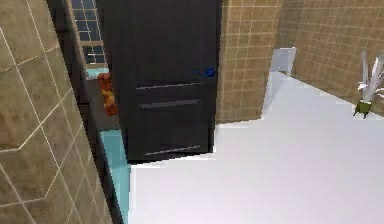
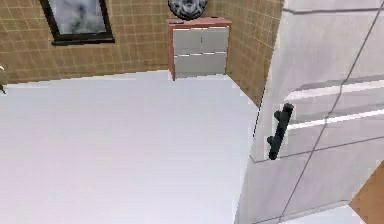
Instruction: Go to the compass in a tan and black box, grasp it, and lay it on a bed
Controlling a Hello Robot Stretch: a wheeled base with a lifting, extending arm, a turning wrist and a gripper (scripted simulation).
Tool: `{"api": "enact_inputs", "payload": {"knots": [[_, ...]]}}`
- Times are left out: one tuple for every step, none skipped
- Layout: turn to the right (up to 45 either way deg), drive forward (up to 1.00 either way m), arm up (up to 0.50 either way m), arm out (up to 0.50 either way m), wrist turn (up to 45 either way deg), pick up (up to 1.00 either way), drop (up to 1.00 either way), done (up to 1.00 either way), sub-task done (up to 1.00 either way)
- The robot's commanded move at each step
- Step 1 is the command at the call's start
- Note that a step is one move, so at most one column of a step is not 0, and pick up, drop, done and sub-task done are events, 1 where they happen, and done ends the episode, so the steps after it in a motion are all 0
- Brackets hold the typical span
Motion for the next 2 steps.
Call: {"api": "enact_inputs", "payload": {"knots": [[0.0, 0.65, 0.00, 0.00, 0.0, 0.00, 0.00, 0.00, 0.00], [-9.0, 0.00, 0.00, 0.00, 0.0, 0.00, 0.00, 0.00, 0.00]]}}
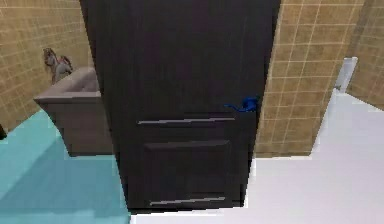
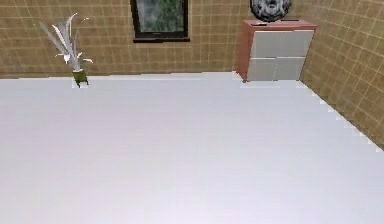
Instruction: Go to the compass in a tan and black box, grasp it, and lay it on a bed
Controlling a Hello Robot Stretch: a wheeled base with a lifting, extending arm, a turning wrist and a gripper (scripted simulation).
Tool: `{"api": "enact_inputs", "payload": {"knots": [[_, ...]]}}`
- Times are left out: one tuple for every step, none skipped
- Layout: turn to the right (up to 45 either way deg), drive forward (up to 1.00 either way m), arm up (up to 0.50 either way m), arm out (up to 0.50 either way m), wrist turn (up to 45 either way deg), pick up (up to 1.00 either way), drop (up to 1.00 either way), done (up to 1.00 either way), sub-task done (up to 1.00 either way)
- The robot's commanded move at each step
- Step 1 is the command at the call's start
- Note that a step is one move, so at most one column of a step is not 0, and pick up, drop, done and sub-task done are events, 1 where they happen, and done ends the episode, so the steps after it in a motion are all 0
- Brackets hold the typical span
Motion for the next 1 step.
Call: {"api": "enact_inputs", "payload": {"knots": [[0.0, 0.40, 0.00, 0.00, 0.0, 0.00, 0.00, 0.00, 0.00]]}}
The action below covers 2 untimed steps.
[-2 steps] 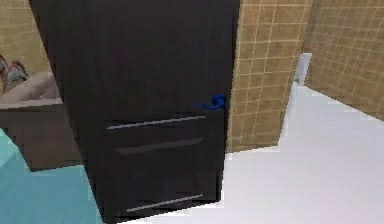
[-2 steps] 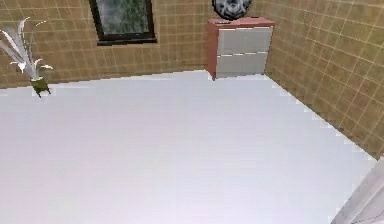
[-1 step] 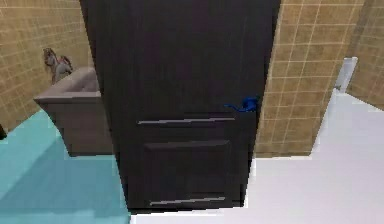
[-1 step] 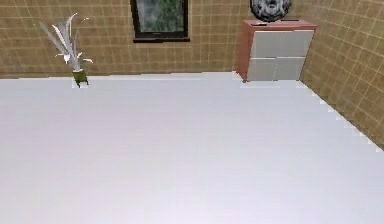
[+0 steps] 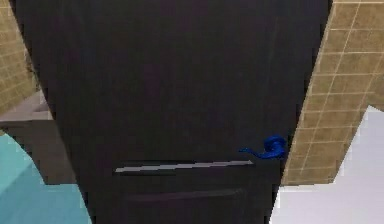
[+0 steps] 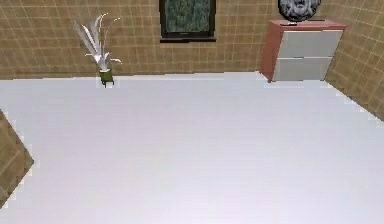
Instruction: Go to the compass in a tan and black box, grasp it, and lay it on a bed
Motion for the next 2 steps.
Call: {"api": "enact_inputs", "payload": {"knots": [[-45.0, 0.00, 0.00, 0.00, 0.0, 0.00, 0.00, 0.00, 0.00], [-21.0, 0.00, 0.00, 0.00, 0.0, 0.00, 0.00, 0.00, 0.00]]}}
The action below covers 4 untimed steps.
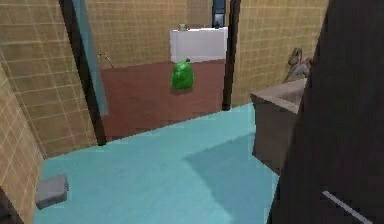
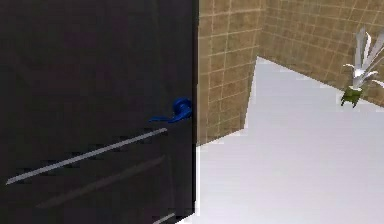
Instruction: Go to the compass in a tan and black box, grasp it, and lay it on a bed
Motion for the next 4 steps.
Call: {"api": "enact_inputs", "payload": {"knots": [[0.0, 0.65, 0.00, 0.00, 0.0, 0.00, 0.00, 0.00, 0.00], [6.0, 0.00, 0.00, 0.00, 0.0, 0.00, 0.00, 0.00, 0.00], [0.0, 1.00, 0.00, 0.00, 0.0, 0.00, 0.00, 0.00, 0.00], [6.0, 0.00, 0.00, 0.00, 0.0, 0.00, 0.00, 0.00, 0.00]]}}
